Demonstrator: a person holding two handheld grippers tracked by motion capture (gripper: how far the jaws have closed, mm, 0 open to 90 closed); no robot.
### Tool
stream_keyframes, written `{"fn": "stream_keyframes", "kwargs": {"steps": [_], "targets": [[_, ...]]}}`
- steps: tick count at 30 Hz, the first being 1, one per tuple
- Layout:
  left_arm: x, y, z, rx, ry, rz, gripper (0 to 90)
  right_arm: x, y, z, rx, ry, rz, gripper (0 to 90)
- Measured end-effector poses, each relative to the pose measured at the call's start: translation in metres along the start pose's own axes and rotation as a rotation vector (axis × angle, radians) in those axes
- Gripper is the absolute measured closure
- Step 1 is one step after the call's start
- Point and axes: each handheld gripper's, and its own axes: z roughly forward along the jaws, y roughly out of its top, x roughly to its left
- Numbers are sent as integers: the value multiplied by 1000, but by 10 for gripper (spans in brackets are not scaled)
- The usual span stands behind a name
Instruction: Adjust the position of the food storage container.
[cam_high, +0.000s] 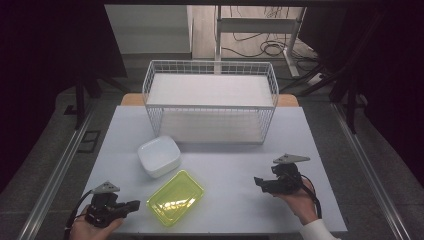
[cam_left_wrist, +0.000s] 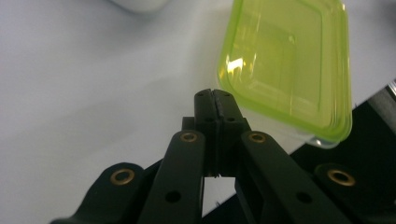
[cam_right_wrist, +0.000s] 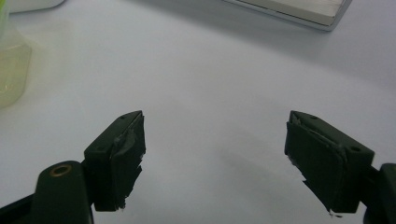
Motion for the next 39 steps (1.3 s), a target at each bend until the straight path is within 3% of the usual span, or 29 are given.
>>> {"fn": "stream_keyframes", "kwargs": {"steps": [9,19,30,39], "targets": [[-9,-5,10,64,-31,18,894,-1,-1,2,3,-5,-9,197],[-11,-2,18,83,-37,11,894,0,-2,4,16,-10,-19,196],[-15,22,39,103,-28,24,893,-1,-2,6,27,-8,-25,194],[-23,41,58,98,-48,32,893,-1,-2,6,30,-9,-22,194]]}}
